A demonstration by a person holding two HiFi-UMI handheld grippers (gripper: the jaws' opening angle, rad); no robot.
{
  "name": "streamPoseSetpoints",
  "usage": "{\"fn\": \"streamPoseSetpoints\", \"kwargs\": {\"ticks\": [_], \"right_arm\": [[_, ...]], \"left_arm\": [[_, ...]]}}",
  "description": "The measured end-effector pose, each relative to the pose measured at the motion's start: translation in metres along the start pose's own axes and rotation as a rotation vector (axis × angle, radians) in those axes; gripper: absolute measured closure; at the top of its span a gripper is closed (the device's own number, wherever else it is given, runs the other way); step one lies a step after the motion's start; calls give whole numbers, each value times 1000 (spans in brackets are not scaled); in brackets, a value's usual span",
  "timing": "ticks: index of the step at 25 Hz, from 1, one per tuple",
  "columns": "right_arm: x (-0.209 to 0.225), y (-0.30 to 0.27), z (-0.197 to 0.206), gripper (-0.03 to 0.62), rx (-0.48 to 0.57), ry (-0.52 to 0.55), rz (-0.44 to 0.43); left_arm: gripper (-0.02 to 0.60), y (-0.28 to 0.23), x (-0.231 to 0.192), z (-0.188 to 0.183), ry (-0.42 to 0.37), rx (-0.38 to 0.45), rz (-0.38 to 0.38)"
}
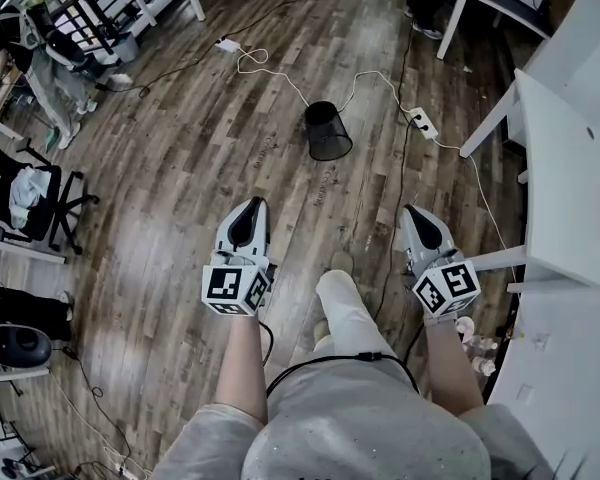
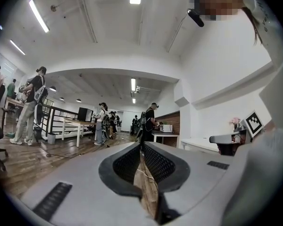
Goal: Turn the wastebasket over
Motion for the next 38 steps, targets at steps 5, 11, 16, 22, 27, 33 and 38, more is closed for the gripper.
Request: {"fn": "streamPoseSetpoints", "kwargs": {"ticks": [5, 11, 16, 22, 27, 33, 38], "right_arm": [[23, -40, 5, 595, -16, -18, -3], [54, -91, 9, 595, -58, -27, -3], [82, -122, 19, 540, -91, -61, 9], [115, -158, 26, 525, -115, -96, 22], [143, -187, 31, 522, -134, -126, 23], [174, -213, 41, 515, -160, -146, 22], [195, -226, 47, 506, -179, -151, 24]], "left_arm": [[557, -39, -16, 7, 4, -27, 7], [555, -91, -38, 17, 22, -61, 1], [555, -130, -52, 32, 47, -99, -13], [546, -171, -70, 44, 66, -149, -42], [532, -203, -80, 51, 75, -190, -62], [520, -238, -90, 62, 75, -228, -77], [512, -261, -93, 73, 85, -237, -78]]}}
Point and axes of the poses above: the fingertips, and each gripper's own axes: y backward along the fingers, x to its right, z out of its underside, the point moved 7 cm from there along y, backward along the fingers, and after that the axes turned 3 degrees about x, right-handed, at the moved point
